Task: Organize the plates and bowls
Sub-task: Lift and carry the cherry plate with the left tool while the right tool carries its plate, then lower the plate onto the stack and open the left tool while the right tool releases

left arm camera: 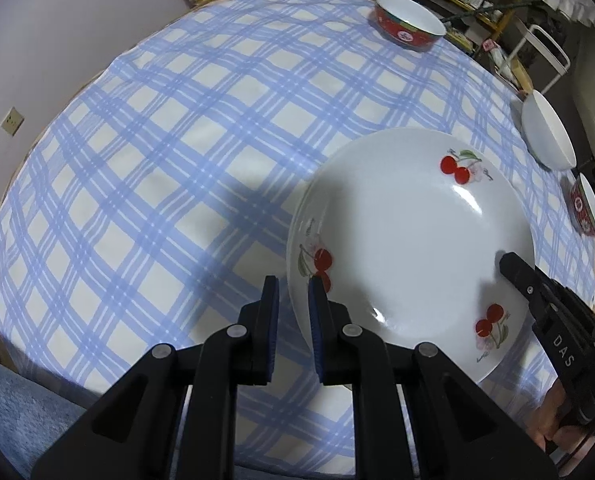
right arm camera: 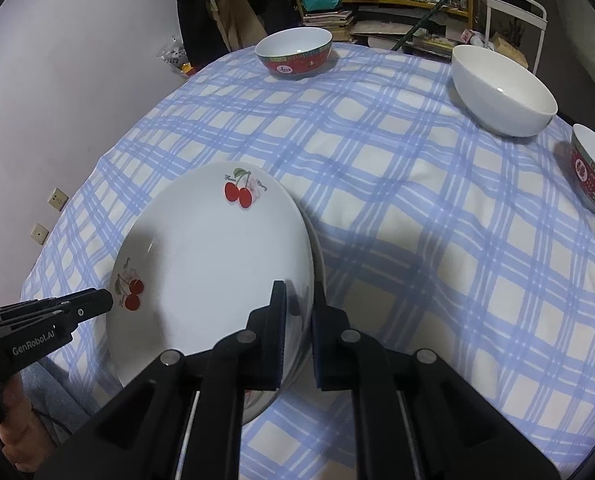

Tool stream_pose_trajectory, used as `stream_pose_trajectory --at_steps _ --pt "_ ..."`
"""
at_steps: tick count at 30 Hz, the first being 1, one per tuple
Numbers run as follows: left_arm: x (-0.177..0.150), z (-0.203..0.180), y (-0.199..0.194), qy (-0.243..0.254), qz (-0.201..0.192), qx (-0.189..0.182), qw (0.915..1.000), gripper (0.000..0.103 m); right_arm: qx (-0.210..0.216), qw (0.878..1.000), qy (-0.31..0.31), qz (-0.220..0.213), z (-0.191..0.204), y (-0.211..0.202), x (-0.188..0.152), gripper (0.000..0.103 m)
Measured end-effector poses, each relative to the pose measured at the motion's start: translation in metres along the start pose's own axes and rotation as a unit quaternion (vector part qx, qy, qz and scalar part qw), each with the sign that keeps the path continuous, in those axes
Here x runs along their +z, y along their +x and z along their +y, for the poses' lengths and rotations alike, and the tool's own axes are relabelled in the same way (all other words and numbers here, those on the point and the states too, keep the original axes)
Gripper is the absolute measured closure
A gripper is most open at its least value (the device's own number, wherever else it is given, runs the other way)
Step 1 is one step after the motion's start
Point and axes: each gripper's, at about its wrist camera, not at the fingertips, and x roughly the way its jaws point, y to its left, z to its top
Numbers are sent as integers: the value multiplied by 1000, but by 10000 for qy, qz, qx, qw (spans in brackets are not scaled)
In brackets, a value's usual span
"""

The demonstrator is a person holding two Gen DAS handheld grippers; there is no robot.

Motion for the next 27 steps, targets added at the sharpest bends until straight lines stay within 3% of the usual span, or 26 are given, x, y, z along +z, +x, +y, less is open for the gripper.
stream_pose_trajectory --at_steps 18,27 --pt "2 4 0 -239 10 -148 9996 87 -171 9998 -22 -19 -3 2 0 89" --pt "8 5 -15 -372 -291 -237 9986 84 -118 9999 21 -83 -4 -4 3 89"
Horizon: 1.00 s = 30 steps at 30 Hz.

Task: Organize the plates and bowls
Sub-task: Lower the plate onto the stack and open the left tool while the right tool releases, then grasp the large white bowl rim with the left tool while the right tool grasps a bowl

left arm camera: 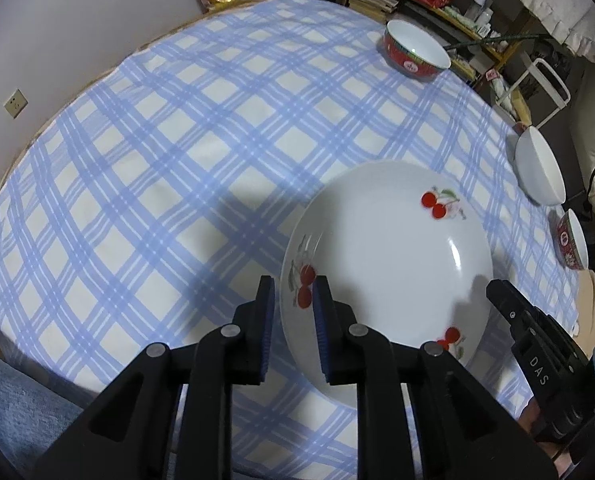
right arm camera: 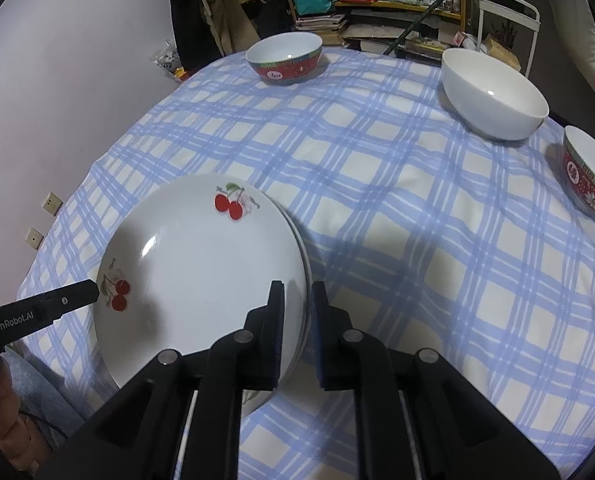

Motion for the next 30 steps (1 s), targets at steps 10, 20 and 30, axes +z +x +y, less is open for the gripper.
stream_pose_trajectory --at_steps 10,20,30 --pt "25 -43 -18 510 -500 -142 9973 65 -75 9979 535 -349 -38 -27 27 74" --pt "53 -119 -27 1330 -1173 -76 9841 23 -661 9910 777 -861 -100 -50 78 33" --pt "91 -196 -14 1632 -1342 -180 9773 18 -904 9832 1029 -1203 -170 -57 122 3"
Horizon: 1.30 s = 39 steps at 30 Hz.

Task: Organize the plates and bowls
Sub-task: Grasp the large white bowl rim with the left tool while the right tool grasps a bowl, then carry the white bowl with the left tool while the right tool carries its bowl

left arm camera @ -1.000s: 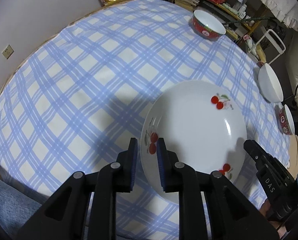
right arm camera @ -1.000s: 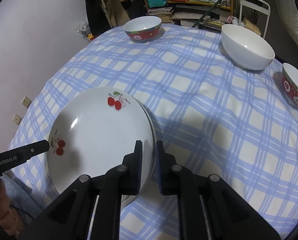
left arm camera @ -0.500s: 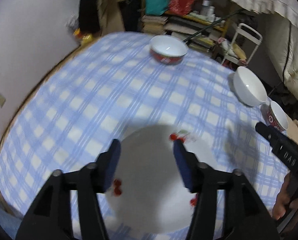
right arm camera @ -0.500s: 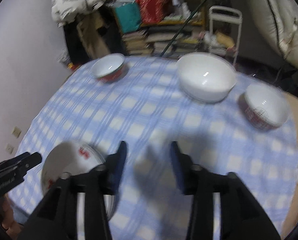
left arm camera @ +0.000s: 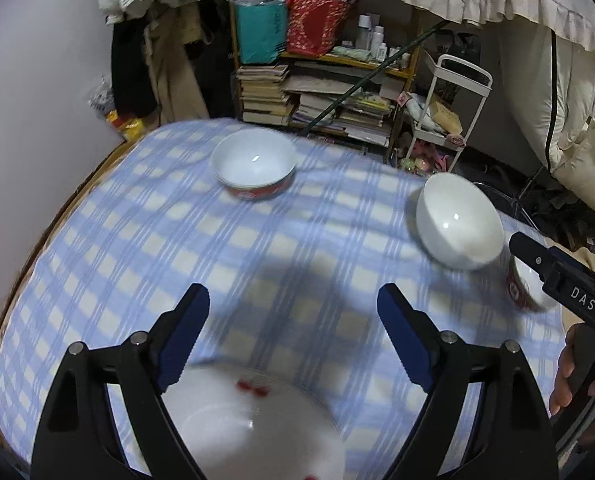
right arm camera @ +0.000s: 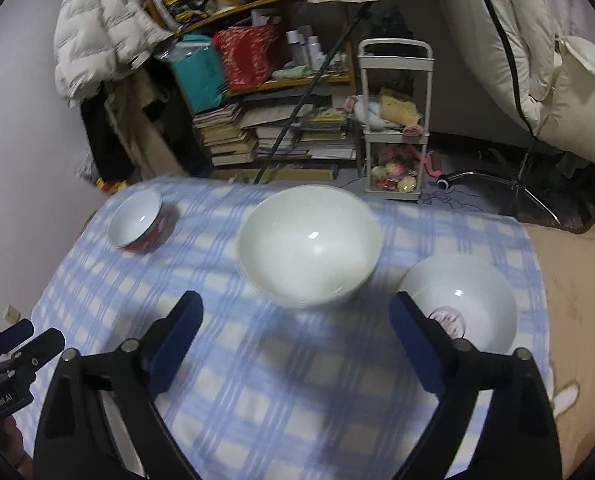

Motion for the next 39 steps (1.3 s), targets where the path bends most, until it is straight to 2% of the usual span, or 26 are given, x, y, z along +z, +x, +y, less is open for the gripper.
stream_pose_trajectory --at_steps 4,6,10,14,17,21,25,26,28,31,32,34,35,39 --pt "22 -22 14 35 -27 -133 9999 18 -113 9999 -50 108 -20 17 18 3" --pt "32 -32 22 21 -63 -213 9998 18 -152 9993 -146 299 -26 27 26 3" --pt "49 -51 38 32 -42 -449 9990 18 -17 9989 -77 459 -42 41 36 3" --pt "63 -76 57 247 33 -460 9986 18 -26 9982 81 586 -59 57 45 4" --pt "70 -96 77 400 255 -558 9973 18 34 9973 112 718 -70 69 48 12" --pt "69 -115 97 523 474 -526 9961 18 138 9955 223 912 -81 84 53 28" --pt "62 -126 115 516 710 -571 9945 19 283 9928 381 1096 -90 96 54 36" --pt "61 -127 118 497 736 -594 9943 22 300 9922 399 1142 -91 99 54 38" --pt "58 -131 125 420 862 -649 9933 46 414 9899 477 1266 -93 107 53 46" --pt "54 -131 134 202 1029 -836 9910 61 621 9856 603 1455 -93 118 51 57" --pt "52 -130 140 30 1146 -1078 9875 62 664 9844 617 1506 -91 121 50 58" --pt "50 -129 151 -177 1376 -1325 9814 75 652 9825 541 1658 -87 128 49 67" --pt "48 -130 155 -123 1445 -1265 9813 79 656 9815 491 1728 -83 131 49 68" --pt "43 -133 165 153 1543 -1062 9822 83 548 9794 305 1921 -71 138 46 82"
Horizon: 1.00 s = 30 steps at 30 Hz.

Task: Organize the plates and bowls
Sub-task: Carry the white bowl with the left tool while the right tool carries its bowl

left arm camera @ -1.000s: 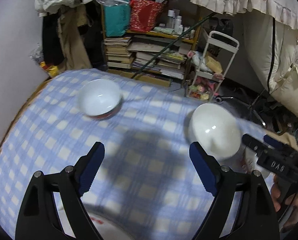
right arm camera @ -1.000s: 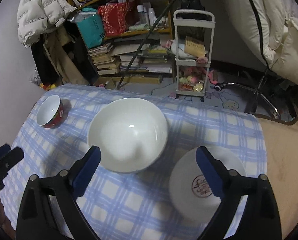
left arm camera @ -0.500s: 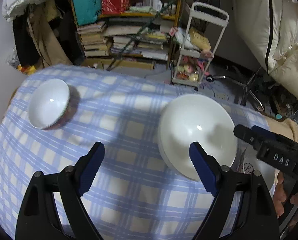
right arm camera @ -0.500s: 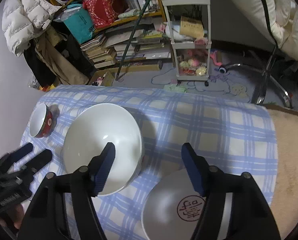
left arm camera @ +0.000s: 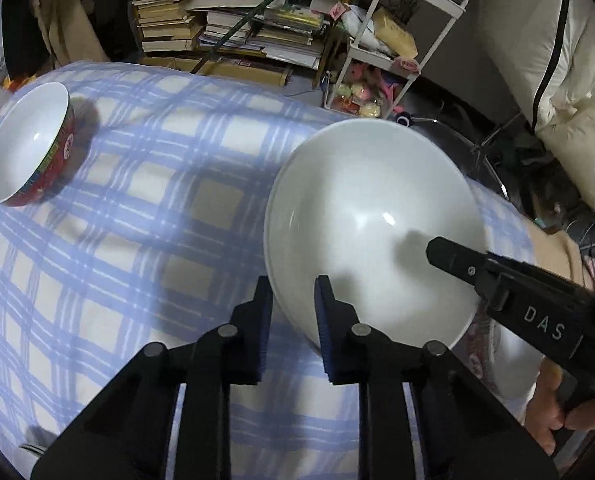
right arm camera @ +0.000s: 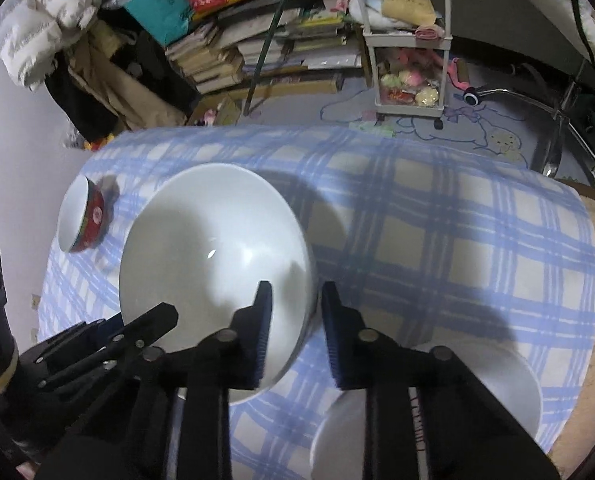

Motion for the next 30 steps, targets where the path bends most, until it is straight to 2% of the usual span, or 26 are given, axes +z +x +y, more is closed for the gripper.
stream_pose_trajectory --at_steps 2,8,13,24,30 --pt "-1 3 0 -66 -23 -76 9999 85 -168 9998 -35 36 3 2 -1 89" --pt "-6 -2 -6 136 -44 243 9996 88 -449 9985 -288 -147 18 -11 -7 90" --pt "-12 8 -20 59 4 131 9999 90 -582 9975 -355 -209 31 -24 -15 90" --pt "-46 45 -87 -67 -244 174 9995 92 -382 9988 -274 -164 69 -46 -64 89" --pt "-76 74 -105 -247 -277 339 9987 92 -253 9990 -346 -150 103 -51 -98 87"
